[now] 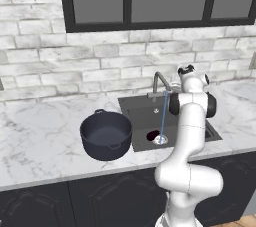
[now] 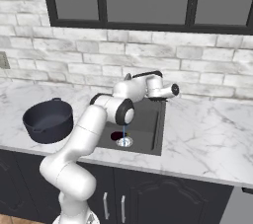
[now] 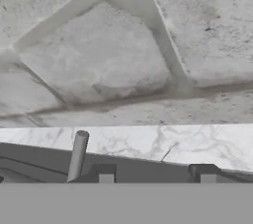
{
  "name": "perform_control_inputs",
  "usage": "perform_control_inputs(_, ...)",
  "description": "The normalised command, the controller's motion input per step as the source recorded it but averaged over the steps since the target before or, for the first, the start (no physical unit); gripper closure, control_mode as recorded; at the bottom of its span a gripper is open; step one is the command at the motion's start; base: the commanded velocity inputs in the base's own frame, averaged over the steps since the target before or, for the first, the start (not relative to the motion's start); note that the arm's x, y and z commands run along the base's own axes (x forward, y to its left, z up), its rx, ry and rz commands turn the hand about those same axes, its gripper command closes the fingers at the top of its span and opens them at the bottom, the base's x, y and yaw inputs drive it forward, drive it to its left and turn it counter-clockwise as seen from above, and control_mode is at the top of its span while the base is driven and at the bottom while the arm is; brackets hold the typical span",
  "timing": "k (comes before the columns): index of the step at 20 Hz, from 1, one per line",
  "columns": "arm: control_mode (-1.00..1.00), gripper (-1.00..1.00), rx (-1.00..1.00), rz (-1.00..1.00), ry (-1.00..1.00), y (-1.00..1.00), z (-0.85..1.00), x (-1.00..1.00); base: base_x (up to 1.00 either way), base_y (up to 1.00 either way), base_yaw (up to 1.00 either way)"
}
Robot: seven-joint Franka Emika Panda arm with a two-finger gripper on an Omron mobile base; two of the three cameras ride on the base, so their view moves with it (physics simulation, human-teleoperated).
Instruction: Dump the eggplant from the pot into the sink. Then turn on the water and wash the eggplant. Then turn off the water and put the eggplant back in the pot.
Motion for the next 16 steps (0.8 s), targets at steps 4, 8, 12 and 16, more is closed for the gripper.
perform_control_inputs(4, -1.00, -1.00, 0.03, 0.13, 0.00, 0.53, 0.00, 0.00, 0.00, 0.00, 0.00)
perform_control_inputs(8, -1.00, -1.00, 0.03, 0.12, -0.01, 0.51, 0.00, 0.02, 0.00, 0.00, 0.00)
perform_control_inputs(12, -1.00, -1.00, 0.04, 0.14, -0.03, 0.56, 0.00, 0.05, 0.00, 0.00, 0.00)
perform_control_inputs(16, -1.00, -1.00, 0.05, 0.15, -0.06, 0.63, 0.04, 0.15, 0.00, 0.00, 0.00)
